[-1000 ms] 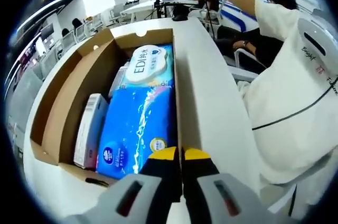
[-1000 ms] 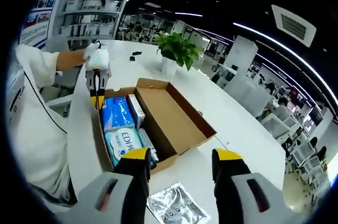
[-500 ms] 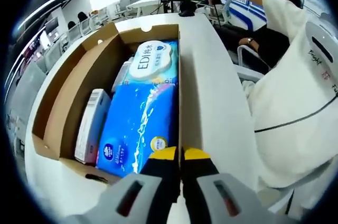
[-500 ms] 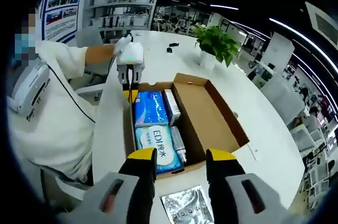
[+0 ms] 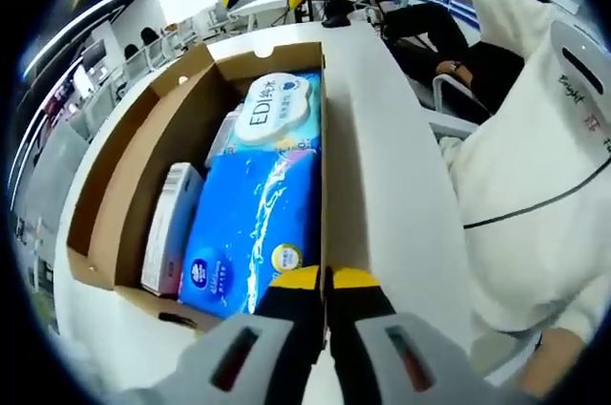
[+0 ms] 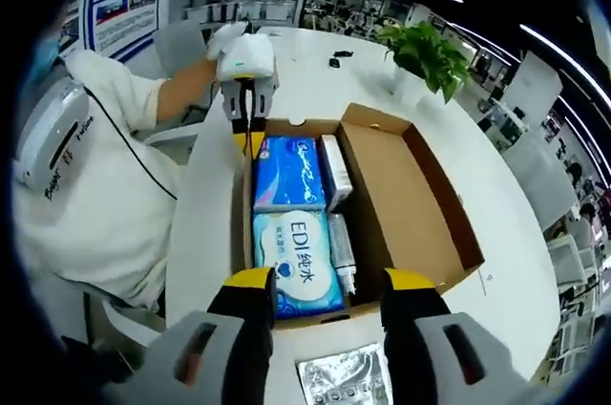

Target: Operate the shoe box by opening the lid, removing the specified soft item, and placing it in the target area until the item is outside and the box remains undamaged.

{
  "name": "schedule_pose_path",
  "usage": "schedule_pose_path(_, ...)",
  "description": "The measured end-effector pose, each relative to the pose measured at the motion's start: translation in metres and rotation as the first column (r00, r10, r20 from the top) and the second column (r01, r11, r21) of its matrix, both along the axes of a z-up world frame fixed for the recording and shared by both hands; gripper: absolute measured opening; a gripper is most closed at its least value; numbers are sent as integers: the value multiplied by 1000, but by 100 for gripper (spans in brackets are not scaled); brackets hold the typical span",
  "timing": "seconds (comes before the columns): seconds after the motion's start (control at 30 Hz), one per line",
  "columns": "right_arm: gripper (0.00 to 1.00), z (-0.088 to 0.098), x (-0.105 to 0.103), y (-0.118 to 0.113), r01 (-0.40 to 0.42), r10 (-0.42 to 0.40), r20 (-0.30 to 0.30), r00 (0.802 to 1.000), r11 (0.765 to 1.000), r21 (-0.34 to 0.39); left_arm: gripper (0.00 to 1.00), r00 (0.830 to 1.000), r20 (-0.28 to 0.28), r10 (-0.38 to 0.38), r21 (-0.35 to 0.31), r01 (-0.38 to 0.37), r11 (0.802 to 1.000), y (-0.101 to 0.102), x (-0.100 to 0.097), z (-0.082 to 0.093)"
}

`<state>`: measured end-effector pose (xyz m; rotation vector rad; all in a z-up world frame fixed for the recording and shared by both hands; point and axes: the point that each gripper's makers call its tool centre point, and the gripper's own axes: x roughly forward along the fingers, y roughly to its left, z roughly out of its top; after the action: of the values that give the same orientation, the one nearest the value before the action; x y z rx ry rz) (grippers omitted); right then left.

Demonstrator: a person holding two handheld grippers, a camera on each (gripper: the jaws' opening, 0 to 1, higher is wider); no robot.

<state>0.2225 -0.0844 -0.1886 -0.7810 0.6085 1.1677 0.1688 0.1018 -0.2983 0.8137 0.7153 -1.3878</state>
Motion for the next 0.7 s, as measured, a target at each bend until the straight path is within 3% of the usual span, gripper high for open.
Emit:
schedule_pose_path(0.13, 49, -5, -1, 17, -22, 22, -35, 999, 1000, -1, 1, 999, -5, 43, 1, -43, 999, -1, 1, 0)
schedule_pose_path(0.3, 49, -25, -3, 19, -56, 50, -67, 996, 994, -94, 1, 999, 7, 39, -16, -39, 999, -1, 1, 0)
schedule_pose_path(0.4, 50, -26, -2, 19, -56, 50, -70, 996, 994, -96, 1, 999, 6, 40, -19, -40, 999, -1, 1, 0)
schedule_pose_path(0.43, 53, -38, -12, 24, -68, 49, -145, 988, 990, -126, 1, 999, 18, 37, -15, -37, 999, -2, 0, 0)
schedule_pose_path(0.53, 53, -47, -9, 19, -84, 58, -127, 990, 973, -214, 1, 999, 17, 43, -21, -43, 999, -2, 0, 0)
schedule_pose_path(0.7, 59, -52, -8, 27, -83, 53, -137, 989, 972, -220, 1, 999, 19, 51, -22, -51, 998, -2, 1, 0)
